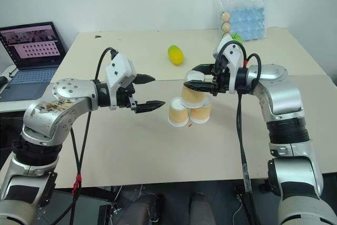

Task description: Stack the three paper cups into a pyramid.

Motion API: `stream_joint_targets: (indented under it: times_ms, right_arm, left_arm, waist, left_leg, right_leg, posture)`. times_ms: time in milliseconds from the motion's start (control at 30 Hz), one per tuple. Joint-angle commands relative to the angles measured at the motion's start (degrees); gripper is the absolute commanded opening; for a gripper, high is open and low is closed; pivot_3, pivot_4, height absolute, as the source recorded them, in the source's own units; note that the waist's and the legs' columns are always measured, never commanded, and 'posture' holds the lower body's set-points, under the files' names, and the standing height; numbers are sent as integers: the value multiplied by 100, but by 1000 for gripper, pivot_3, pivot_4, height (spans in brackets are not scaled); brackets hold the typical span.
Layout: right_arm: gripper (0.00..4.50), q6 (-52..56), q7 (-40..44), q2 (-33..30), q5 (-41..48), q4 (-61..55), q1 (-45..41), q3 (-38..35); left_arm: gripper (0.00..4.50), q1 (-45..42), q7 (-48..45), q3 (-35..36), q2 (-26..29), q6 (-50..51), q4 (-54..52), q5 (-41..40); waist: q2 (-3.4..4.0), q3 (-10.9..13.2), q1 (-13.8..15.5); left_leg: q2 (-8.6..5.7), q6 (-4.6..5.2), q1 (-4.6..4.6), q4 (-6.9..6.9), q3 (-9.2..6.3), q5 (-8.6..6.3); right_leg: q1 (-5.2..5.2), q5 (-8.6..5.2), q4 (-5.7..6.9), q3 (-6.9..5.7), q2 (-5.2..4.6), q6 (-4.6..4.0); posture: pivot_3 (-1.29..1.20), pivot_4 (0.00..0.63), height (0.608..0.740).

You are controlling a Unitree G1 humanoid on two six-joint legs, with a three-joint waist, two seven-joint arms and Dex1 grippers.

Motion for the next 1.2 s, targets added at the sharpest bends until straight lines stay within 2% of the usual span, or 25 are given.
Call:
stream_joint_targets:
  times_ms: [33, 67, 100, 200, 633, 733, 800, 900, 1000, 1100, 1200]
  right_arm:
    - [2667, -80, -12, 25, 18, -182, -117, -106]
    - [2667, -66, -16, 28, 30, -194, -107, -113]
    - [3646, -54, -23, 33, 39, -199, -103, -119]
    - [4450, -28, -66, 54, 46, -215, -97, -138]
    - [4450, 379, 58, -105, 356, -434, -66, -365]
    - [4450, 1123, 592, -508, 1302, -550, -85, -1018]
    - [4450, 1150, 698, -829, 1418, -264, -87, -1355]
    - [4450, 944, 669, -1118, 1282, -70, 48, -1468]
    - [4450, 570, 463, -1617, 890, 193, 580, -1807]
    - [4450, 23, 102, -2083, 450, 429, 1506, -2327]
    - [4450, -260, -148, -2106, 316, 332, 2474, -2878]
  left_arm:
    - [4500, -106, 41, 66, -14, -39, -77, 24]
    - [4500, -114, 46, 57, -20, -47, -64, 34]
    - [4500, -119, 46, 50, -22, -54, -52, 43]
    - [4500, -130, 38, 44, -18, -71, -32, 55]
    - [4500, -167, 53, -3, -75, -91, 31, 80]
    - [4500, -153, 46, 24, -72, -87, 50, 70]
    - [4500, -145, 43, 34, -73, -95, 74, 73]
    - [4500, -123, 40, 23, -78, -110, 75, 85]
    - [4500, -38, 101, 124, -59, -69, 99, 72]
    - [4500, 178, 305, 418, -82, -23, 161, 27]
    - [4500, 586, 459, 675, -141, -231, 138, 15]
  waist:
    - [0, 0, -1]
    - [0, 0, -1]
    - [0, 0, -1]
    - [0, 0, -1]
    - [0, 0, 3]
    - [1, 2, 7]
    - [1, 4, 42]
    - [1, 4, 62]
    - [1, 4, 54]
    - [1, 4, 85]
    - [3, 5, 81]
  left_leg:
    - [0, 0, 0, 0, 0, 0]
    - [0, 0, 0, 0, 0, 0]
    - [0, 0, 0, 0, 0, 0]
    - [0, 0, 0, 0, 0, 0]
    - [0, 0, 0, 0, 0, 0]
    - [0, 0, -3, 0, 0, 0]
    - [0, 1, -6, 0, -1, 0]
    - [0, -3, -4, 0, -2, -5]
    - [2, -29, -1, 0, -1, -20]
    - [0, -26, -3, 0, -1, -18]
    - [-1, -23, -5, 0, 4, -17]
  right_leg:
    - [0, 0, 0, 0, 0, 0]
    - [0, 0, 0, 0, 0, 0]
    - [0, 0, 0, 0, 0, 0]
    - [0, 0, 0, 0, 0, 0]
    - [0, 0, 0, 0, 0, 0]
    - [-2, 0, -1, 0, 0, 0]
    - [-3, 0, -3, -1, 0, 0]
    - [6, 0, -15, -6, -1, 0]
    - [7, 0, -11, -6, -1, 0]
    - [6, -1, -10, -6, -4, 1]
    - [-1, -1, -6, -2, -7, 1]
  posture:
    - [0, 150, 740]
    - [0, 150, 740]
    - [0, 150, 740]
    - [0, 150, 740]
    - [0, 150, 740]
    - [0, 150, 740]
    - [0, 150, 740]
    - [0, 150, 740]
    - [0, 150, 740]
    - [0, 150, 740]
    - [0, 150, 740]
